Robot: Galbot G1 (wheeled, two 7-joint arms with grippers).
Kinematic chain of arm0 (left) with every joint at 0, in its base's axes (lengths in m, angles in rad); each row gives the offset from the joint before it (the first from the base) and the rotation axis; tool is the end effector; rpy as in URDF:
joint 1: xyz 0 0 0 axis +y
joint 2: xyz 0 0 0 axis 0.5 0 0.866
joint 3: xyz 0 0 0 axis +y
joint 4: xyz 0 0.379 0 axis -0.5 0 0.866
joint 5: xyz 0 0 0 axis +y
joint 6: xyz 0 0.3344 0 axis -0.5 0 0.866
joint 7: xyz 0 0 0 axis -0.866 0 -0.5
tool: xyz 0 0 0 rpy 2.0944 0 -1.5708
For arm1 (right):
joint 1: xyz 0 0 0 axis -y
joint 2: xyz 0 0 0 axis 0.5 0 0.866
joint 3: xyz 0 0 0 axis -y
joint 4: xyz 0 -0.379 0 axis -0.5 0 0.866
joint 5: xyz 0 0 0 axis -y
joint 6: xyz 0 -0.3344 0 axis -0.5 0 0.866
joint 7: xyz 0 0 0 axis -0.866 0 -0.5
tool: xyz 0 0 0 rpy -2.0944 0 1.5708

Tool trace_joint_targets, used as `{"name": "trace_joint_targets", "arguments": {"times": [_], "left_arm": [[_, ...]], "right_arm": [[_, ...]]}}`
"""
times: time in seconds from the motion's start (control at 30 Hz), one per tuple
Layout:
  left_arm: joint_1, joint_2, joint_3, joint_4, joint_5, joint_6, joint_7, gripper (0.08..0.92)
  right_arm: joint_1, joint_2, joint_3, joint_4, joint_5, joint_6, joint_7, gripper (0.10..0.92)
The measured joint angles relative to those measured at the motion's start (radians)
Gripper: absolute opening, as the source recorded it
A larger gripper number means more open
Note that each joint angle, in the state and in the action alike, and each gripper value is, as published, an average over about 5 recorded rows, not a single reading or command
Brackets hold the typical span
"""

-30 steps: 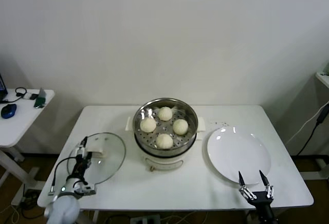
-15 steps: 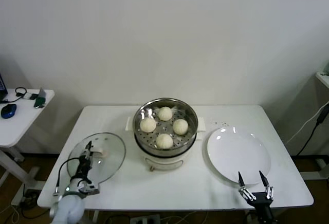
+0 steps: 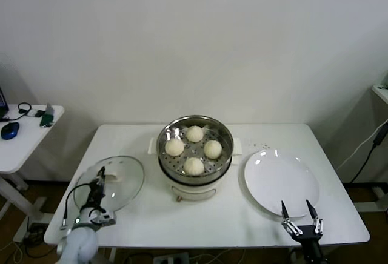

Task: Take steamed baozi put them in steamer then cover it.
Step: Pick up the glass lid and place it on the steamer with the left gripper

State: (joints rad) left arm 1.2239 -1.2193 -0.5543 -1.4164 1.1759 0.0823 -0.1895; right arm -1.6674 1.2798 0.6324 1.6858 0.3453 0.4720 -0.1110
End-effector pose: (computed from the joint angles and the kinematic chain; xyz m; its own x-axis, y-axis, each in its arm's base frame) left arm 0.2547 0.1577 -0.4524 -0.9780 -0.1697 0.1216 0.1200 0.0195 0.9926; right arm 0.0851 -0.1323 -0.4490 -0.9996 -0.0287 0.0046 -0.0286 0.9996 0.0063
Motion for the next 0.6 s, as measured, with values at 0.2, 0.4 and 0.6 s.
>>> {"name": "trace_joint_targets", "arguments": {"times": [0.2, 0.4, 0.6], "left_arm": [[0.017, 0.059, 0.008, -0.139, -0.083, 0.090, 0.067, 0.148], [0.018, 0.144, 0.020, -0.318, -0.170, 0.225, 0.142, 0.148], [-0.018, 0.199, 0.073, -0.473, -0.215, 0.373, 0.195, 0.148]], "right_arm": [[0.001, 0.001, 0.008, 0.017, -0.025, -0.024, 0.021, 0.823], [0.007, 0.003, 0.012, 0.035, -0.055, -0.060, 0.050, 0.823], [0.017, 0.010, 0.009, 0.044, -0.090, -0.087, 0.075, 0.823]]}}
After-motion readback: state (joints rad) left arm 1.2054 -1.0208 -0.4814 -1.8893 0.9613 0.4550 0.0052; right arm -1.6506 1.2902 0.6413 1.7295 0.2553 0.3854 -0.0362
